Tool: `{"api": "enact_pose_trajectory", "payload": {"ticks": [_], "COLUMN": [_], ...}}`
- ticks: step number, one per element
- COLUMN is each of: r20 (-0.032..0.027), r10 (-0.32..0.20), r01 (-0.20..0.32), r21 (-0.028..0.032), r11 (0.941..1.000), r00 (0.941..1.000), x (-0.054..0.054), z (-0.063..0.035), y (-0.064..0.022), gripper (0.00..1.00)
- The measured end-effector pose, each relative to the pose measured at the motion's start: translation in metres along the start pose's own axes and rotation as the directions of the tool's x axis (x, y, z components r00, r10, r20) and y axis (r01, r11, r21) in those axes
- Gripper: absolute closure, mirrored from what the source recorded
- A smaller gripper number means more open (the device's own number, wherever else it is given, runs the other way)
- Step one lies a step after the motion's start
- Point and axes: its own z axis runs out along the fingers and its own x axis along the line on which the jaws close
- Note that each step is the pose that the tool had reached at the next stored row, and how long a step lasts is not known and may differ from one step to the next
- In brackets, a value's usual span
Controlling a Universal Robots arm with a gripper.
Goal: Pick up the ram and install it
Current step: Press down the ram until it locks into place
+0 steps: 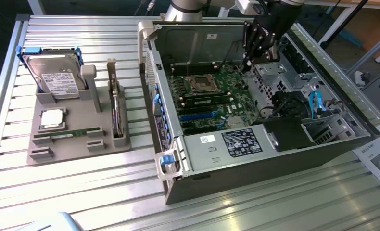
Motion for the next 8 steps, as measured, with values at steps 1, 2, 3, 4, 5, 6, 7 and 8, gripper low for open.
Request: {"api": "enact_pose_trajectory", "payload": {"ticks": [1,2,3,4,5,6,7,8], "r20": [-0.0001,0.0000,0.0000,0.0000,0.0002,0.0002,0.0002,0.0001], "r10": [0.000,0.000,0.000,0.000,0.000,0.000,0.000,0.000], "r01": [0.000,0.000,0.000,0.000,0.000,0.000,0.000,0.000], "r21": [0.0000,0.0000,0.0000,0.0000,0.0000,0.0000,0.0000,0.0001], "r11": [1.0000,1.0000,1.0000,1.0000,1.0000,1.0000,1.0000,1.0000], "r00": [1.0000,1.0000,1.0000,1.0000,1.0000,1.0000,1.0000,1.0000], "x": [0.000,0.000,0.000,0.000,0.000,0.000,0.000,0.001], "z": [0.0028,0.0061,0.0085,0.0103,0.0131,0.0151,0.0180,0.0208], "y": [-0.0001,-0.0003,-0.0004,-0.0005,-0.0006,-0.0007,-0.0008,-0.0009], "gripper": [0.90,0.90,0.90,0.90,0.90,0.90,0.90,0.90]}}
